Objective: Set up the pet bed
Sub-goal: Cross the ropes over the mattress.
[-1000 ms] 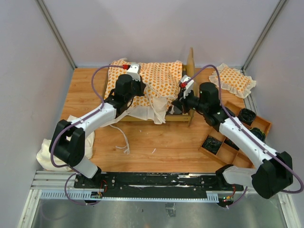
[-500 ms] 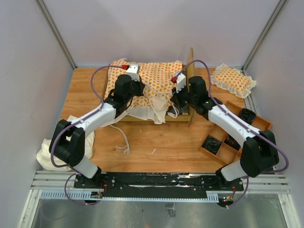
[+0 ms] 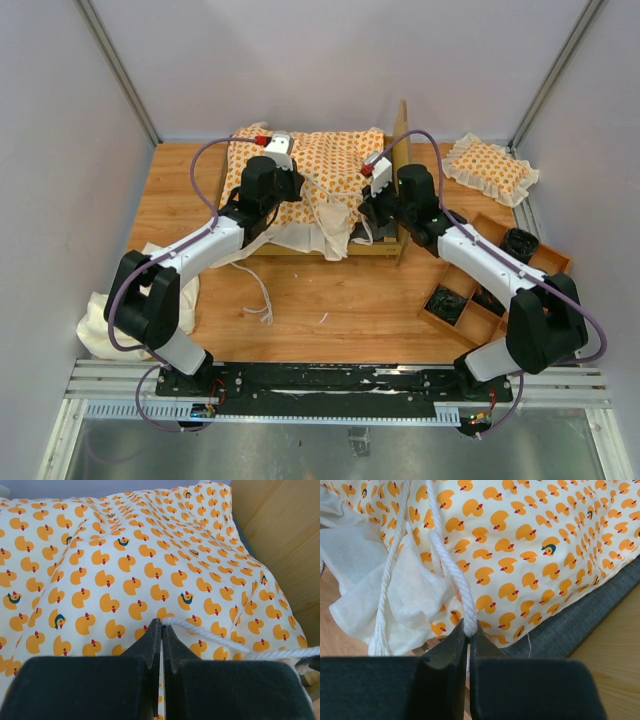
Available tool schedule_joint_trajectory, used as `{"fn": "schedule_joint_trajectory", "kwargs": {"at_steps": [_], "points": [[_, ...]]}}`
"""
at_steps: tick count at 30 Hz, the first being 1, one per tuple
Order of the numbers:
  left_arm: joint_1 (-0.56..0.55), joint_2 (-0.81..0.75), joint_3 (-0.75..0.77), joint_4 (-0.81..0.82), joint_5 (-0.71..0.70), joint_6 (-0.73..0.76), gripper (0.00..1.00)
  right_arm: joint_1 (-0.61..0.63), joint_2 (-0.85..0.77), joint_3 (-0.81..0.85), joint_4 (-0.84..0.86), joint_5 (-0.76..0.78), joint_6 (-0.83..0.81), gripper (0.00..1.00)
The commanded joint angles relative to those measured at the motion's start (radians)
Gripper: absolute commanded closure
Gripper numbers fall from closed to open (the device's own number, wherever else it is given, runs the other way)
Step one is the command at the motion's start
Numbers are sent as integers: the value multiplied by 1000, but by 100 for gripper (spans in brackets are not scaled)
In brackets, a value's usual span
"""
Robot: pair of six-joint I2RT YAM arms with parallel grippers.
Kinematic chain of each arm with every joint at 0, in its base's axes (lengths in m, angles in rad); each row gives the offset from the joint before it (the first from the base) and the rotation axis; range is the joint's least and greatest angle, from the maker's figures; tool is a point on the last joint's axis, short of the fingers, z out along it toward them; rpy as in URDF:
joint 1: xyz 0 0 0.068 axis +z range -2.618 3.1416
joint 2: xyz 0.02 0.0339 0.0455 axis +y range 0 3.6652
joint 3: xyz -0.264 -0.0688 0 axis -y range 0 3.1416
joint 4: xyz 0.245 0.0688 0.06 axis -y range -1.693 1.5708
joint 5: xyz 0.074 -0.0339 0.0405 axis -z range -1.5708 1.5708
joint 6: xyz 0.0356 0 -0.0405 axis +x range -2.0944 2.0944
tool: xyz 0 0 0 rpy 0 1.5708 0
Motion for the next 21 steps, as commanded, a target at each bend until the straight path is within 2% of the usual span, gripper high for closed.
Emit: {"fn": "schedule_joint_trajectory", "kwargs": {"at_steps": [1,6,11,17,21], "points": [[11,9,-2,35,0,1,100,-20,-52,-77,66,30,21,100],[11,7,0,36,7,-7,100,-19,-82,-106,167,119,10,100],[11,1,-1,31,3,-7,100,-18,-103,-59,98,114,8,100],[11,-4,-3,28,-3,-2,100,-10,-173,-163,88,87,23,100],[12,-2,-7,32,4,-10,100,-12,-198,-158,105,208,-5,100]]}}
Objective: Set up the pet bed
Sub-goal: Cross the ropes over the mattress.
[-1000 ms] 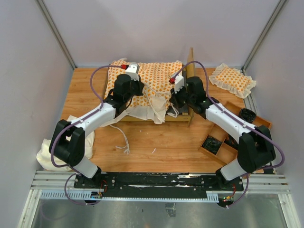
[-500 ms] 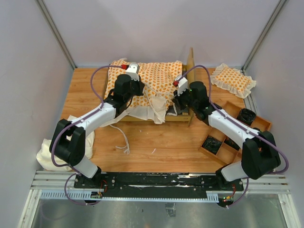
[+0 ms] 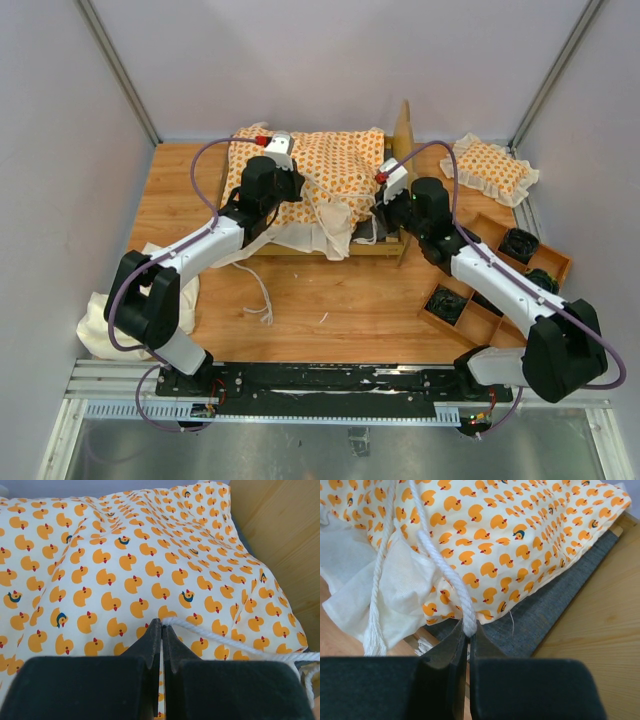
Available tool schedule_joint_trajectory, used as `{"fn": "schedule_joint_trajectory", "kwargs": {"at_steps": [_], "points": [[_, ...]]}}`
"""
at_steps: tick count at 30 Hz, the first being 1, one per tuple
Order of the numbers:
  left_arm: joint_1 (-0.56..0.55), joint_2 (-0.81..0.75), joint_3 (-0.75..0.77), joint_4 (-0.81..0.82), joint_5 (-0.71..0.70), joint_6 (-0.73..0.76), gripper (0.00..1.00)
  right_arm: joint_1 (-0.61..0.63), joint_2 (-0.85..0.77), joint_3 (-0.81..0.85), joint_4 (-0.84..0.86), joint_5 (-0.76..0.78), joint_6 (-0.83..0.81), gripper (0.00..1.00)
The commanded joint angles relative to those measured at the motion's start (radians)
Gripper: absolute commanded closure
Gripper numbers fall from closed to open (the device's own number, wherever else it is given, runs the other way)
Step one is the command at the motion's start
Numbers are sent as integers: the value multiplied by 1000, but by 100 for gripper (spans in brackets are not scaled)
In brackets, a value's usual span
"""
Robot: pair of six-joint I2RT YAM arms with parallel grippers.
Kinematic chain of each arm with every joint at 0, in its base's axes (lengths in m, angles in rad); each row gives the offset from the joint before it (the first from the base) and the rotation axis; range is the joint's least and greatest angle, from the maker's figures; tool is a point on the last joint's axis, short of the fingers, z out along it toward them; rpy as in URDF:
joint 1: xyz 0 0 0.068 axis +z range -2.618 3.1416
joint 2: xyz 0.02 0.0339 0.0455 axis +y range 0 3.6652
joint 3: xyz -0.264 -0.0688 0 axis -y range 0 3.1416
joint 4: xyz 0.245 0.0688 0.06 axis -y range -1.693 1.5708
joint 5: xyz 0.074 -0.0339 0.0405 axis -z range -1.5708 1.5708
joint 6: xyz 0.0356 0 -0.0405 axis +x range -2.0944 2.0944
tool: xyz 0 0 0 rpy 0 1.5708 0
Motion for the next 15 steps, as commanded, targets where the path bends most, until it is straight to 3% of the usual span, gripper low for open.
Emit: {"fn": "schedule_joint_trajectory", "kwargs": {"at_steps": [1,8,15], "points": [[12,-3,-9,32,-1,-6,100,-12,-35,24,-3,98,-25,100],[12,-11,-26,36,-13,0,100,-2,-81,100,-132,-115,-45,100],[13,-6,-20,39,6,-12,100,27,-119,64,-131,-111,-112,100]]}}
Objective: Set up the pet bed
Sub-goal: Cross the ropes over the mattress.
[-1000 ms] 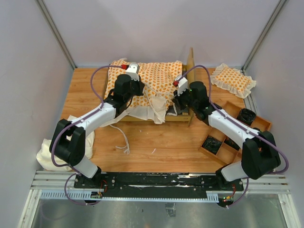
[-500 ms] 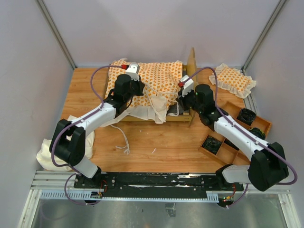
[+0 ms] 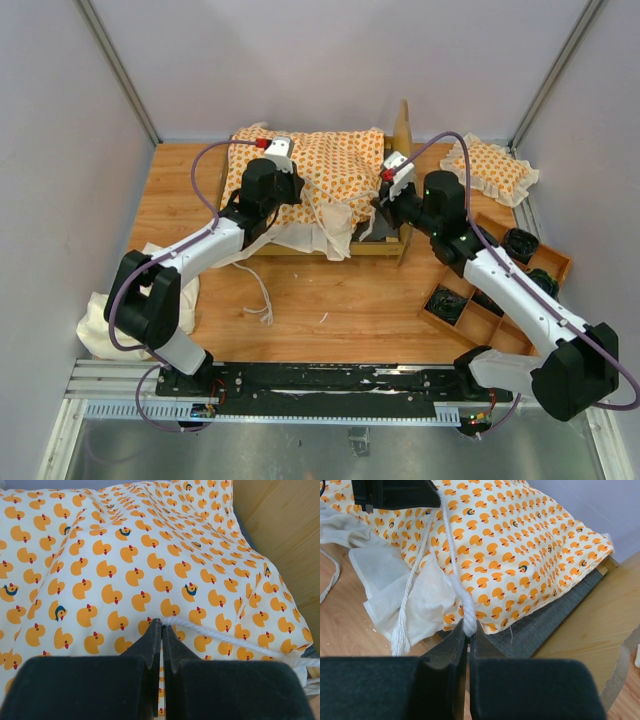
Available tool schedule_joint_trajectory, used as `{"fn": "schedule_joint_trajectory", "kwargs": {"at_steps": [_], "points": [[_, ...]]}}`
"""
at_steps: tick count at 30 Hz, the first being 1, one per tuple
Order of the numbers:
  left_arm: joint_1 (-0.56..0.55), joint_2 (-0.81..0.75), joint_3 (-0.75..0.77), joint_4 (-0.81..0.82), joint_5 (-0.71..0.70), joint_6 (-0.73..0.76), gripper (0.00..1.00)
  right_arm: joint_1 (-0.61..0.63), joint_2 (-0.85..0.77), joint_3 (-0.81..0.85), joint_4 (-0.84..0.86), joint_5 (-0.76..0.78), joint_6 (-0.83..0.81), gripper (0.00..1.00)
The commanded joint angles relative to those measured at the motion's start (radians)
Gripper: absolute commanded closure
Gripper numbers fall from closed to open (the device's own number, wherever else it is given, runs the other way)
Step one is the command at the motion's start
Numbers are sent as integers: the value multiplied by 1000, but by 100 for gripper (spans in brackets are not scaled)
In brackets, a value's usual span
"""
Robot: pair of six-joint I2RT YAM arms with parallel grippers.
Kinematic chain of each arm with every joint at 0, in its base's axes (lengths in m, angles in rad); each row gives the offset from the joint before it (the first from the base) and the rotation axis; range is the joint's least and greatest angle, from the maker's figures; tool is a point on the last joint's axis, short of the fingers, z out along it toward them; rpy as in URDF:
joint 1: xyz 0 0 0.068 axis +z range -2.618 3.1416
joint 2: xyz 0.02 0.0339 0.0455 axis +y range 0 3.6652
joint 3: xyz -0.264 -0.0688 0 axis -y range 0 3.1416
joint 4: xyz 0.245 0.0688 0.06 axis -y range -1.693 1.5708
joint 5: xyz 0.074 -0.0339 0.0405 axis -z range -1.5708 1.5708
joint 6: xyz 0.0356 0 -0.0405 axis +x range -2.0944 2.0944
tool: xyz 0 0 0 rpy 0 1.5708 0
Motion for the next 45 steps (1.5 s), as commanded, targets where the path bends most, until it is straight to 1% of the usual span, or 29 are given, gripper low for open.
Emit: {"fn": "schedule_joint_trajectory", "kwargs": {"at_steps": [1,4,8,14,21,25,31,34,38,45], "points": [[13,-8,-1,36,4,-9,100,28,-18,-4,-37,-28,-66,100],[12,-13,-1,35,0,-4,100,33,-14,9,-73,-24,-92,100],[13,-15,-1,34,-2,-3,100,35,-12,10,-78,-15,-113,100],[13,-17,-16,46,5,-13,100,52,16,12,-94,-39,-88,100],[13,-17,-18,49,9,-14,100,69,65,45,-98,-27,-67,100],[13,-15,-20,49,4,-11,100,92,28,66,-139,-19,-56,100],[13,-10,-19,55,12,-17,100,106,-60,38,-216,58,-67,100],[13,-12,-23,56,12,-20,100,106,-63,44,-219,89,-93,100],[13,-18,-30,56,12,-24,100,106,28,103,-195,70,-158,100],[13,-23,-33,53,8,-26,100,103,276,221,-176,-24,-247,100]]}}
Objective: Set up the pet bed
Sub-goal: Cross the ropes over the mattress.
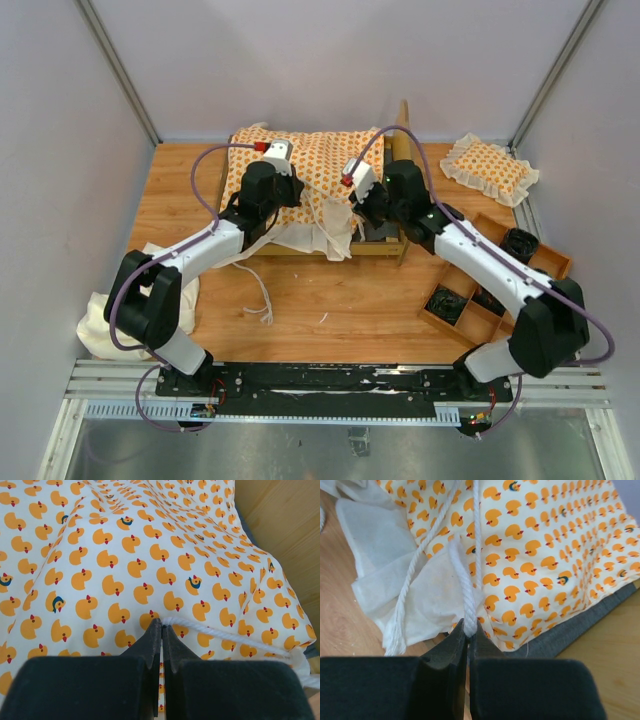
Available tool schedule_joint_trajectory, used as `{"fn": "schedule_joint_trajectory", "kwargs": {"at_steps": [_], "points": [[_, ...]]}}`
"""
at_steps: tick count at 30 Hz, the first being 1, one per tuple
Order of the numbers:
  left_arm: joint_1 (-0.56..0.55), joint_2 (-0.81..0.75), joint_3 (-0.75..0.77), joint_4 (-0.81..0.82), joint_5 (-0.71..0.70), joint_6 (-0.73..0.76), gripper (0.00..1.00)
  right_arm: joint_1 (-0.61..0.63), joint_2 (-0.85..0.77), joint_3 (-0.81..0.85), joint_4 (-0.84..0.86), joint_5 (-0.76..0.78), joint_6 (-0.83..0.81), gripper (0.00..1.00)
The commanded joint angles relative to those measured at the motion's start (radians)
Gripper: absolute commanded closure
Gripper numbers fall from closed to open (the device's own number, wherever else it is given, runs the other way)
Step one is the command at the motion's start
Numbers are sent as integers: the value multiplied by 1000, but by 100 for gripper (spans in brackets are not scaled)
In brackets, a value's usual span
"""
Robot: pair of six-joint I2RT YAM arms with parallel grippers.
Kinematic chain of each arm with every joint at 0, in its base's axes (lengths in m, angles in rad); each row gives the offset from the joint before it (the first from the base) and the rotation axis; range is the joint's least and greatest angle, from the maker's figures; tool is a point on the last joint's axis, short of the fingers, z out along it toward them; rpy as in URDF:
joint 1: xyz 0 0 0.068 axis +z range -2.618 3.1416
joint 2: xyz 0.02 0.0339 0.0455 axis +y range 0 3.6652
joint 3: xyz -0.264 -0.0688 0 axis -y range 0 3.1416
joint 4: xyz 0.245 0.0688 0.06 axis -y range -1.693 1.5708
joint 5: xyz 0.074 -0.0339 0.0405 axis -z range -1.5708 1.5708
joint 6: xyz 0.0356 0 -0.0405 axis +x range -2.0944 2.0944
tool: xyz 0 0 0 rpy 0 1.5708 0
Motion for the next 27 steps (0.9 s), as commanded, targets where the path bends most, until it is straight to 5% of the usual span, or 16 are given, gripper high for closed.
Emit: {"fn": "schedule_joint_trajectory", "kwargs": {"at_steps": [1,14,20,27], "points": [[9,-22,-4,32,-3,-4,100,8,118,66,12,-60,-72,100],[9,-6,1,43,14,-9,100,11,34,-124,55,-36,28,99],[9,-6,-7,52,27,-27,100,11,-73,-136,-21,40,155,62],[9,-26,-37,67,63,-62,100,69,-258,-298,3,201,419,58]]}}
